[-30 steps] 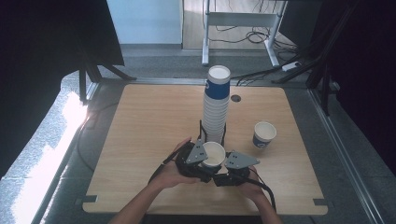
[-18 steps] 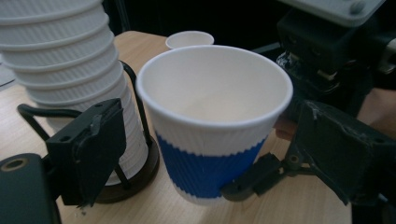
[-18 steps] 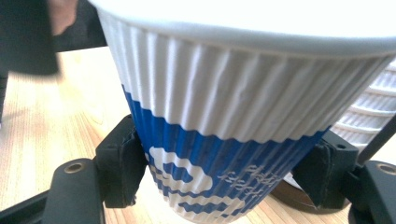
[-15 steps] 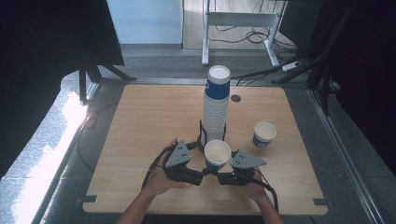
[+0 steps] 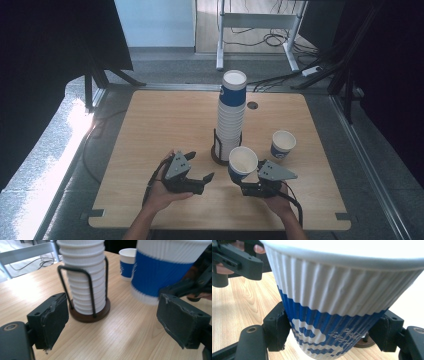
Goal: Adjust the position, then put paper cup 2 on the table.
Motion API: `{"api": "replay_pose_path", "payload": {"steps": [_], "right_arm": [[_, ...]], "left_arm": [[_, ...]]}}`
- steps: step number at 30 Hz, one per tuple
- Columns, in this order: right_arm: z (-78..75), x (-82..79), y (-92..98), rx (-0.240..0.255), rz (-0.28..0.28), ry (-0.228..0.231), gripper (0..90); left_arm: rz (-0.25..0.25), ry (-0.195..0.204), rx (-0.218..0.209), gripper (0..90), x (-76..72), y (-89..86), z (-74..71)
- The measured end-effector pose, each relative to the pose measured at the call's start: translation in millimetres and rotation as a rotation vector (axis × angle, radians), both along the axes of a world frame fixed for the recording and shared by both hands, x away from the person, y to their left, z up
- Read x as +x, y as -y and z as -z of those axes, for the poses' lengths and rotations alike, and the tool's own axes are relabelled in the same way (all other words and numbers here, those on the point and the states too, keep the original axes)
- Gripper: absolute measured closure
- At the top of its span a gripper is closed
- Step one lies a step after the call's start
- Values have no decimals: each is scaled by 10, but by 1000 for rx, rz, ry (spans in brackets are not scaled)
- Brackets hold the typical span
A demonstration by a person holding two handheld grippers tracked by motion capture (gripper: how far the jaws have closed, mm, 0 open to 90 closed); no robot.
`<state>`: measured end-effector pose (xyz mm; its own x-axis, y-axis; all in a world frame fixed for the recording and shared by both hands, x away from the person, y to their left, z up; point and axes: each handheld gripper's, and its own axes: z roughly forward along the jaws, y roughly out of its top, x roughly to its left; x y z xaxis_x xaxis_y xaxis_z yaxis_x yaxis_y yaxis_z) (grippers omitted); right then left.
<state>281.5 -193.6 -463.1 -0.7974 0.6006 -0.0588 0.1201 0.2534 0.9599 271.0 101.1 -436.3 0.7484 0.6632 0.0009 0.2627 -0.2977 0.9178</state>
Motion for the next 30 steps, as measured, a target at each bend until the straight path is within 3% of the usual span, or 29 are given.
{"api": "replay_pose_path", "payload": {"steps": [15,30], "right_arm": [[-19,6,159,11,40,13,264],[-31,-55,580,24,153,19,265]], "left_arm": [[-26,-1,47,110,-2,-12,101],[-49,-21,57,112,15,-74,136]]}}
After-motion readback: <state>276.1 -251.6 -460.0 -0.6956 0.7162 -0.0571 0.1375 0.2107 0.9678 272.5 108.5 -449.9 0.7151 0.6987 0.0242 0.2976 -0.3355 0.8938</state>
